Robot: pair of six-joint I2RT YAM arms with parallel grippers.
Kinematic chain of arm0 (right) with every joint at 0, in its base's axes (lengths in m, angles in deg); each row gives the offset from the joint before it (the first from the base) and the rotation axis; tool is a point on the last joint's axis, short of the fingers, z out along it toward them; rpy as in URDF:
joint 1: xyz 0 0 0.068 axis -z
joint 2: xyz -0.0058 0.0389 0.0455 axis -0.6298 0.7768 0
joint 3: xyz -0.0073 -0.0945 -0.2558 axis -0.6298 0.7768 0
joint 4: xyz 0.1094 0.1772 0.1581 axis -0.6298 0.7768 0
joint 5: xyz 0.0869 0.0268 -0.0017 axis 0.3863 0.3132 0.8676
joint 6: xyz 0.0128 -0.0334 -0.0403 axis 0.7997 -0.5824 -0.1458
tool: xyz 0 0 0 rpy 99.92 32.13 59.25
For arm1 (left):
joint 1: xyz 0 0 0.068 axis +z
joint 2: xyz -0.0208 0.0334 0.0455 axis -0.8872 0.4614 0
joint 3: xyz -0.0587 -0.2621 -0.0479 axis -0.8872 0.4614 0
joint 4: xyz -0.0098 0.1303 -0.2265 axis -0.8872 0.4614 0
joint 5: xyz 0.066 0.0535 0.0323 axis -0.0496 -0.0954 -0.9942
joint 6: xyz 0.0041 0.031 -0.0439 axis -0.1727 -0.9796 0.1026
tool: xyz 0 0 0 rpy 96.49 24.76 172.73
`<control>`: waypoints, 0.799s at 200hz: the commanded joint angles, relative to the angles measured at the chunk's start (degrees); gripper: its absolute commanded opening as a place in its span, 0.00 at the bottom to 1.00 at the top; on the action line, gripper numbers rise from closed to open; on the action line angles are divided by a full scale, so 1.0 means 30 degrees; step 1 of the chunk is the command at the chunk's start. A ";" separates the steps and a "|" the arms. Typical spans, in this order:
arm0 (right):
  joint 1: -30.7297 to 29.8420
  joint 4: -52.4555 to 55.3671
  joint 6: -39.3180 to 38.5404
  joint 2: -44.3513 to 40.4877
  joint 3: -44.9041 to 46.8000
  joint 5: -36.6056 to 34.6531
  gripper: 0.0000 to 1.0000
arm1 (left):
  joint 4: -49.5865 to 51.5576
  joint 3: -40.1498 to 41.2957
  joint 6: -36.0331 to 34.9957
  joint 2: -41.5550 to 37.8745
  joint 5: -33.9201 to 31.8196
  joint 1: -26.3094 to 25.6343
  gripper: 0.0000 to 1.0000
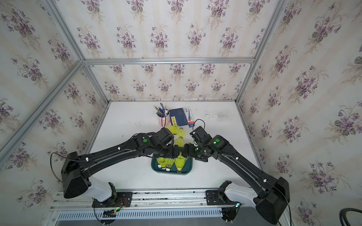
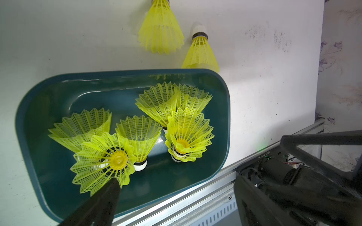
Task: Put the shuttlecocks into the storage box
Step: Place the shuttlecock in the storage box, then pick up the shuttlecock at the center of the board.
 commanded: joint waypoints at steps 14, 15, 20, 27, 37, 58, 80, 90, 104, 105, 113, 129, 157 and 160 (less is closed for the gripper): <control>0.0325 -0.0433 0.0295 0.0710 -0.0892 -0.1242 0.87 | 0.0729 -0.0119 -0.1050 -0.0491 -0.0019 0.0953 0.94; 0.0334 -0.0464 0.0308 0.0737 -0.0910 -0.1265 0.87 | 0.0730 -0.0115 -0.1073 -0.0496 -0.0002 0.0972 0.94; 0.0382 -0.0535 0.0293 0.0923 -0.1073 -0.1340 0.86 | 0.0745 -0.0137 -0.1225 -0.0544 0.0055 0.1135 0.94; 0.0428 -0.0603 0.0259 0.1173 -0.1296 -0.1458 0.86 | 0.0746 -0.0144 -0.1425 -0.0603 0.0209 0.1390 0.94; 0.0514 -0.0740 0.0124 0.1556 -0.1573 -0.1592 0.86 | 0.0631 -0.0155 -0.1800 -0.0632 0.0535 0.1765 0.94; 0.0828 -0.1085 -0.0153 0.2331 -0.2029 -0.1698 0.83 | 0.0702 -0.0208 -0.2386 -0.0589 0.1129 0.2535 0.95; 0.1072 -0.1559 -0.0514 0.3104 -0.2671 -0.1818 0.80 | 0.0589 -0.0026 -0.2825 -0.0646 0.1587 0.3304 0.96; 0.1074 -0.1673 -0.0735 0.3488 -0.2987 -0.2093 0.79 | 0.0514 0.0068 -0.2988 -0.0670 0.1712 0.3622 0.96; 0.1126 -0.2032 -0.1114 0.3998 -0.3212 -0.2380 0.76 | 0.0289 0.0177 -0.3213 -0.0633 0.1982 0.4114 0.95; 0.1129 -0.2055 -0.1129 0.4036 -0.3213 -0.2391 0.76 | 0.0290 0.0194 -0.3224 -0.0655 0.2009 0.4134 0.95; 0.1180 -0.2307 -0.1323 0.4280 -0.3270 -0.2487 0.74 | 0.0241 0.0210 -0.3311 -0.0619 0.2094 0.4398 0.95; 0.1337 -0.2738 -0.1670 0.4773 -0.3381 -0.2577 0.72 | -0.0021 0.0396 -0.3505 -0.0567 0.2329 0.4872 0.95; 0.1767 -0.3009 -0.2104 0.5745 -0.3788 -0.2500 0.68 | -0.0517 0.0315 -0.4146 -0.0203 0.2991 0.5519 0.95; 0.1806 -0.3032 -0.2135 0.5818 -0.3824 -0.2516 0.68 | -0.0553 0.0279 -0.4253 -0.0149 0.3068 0.5552 0.95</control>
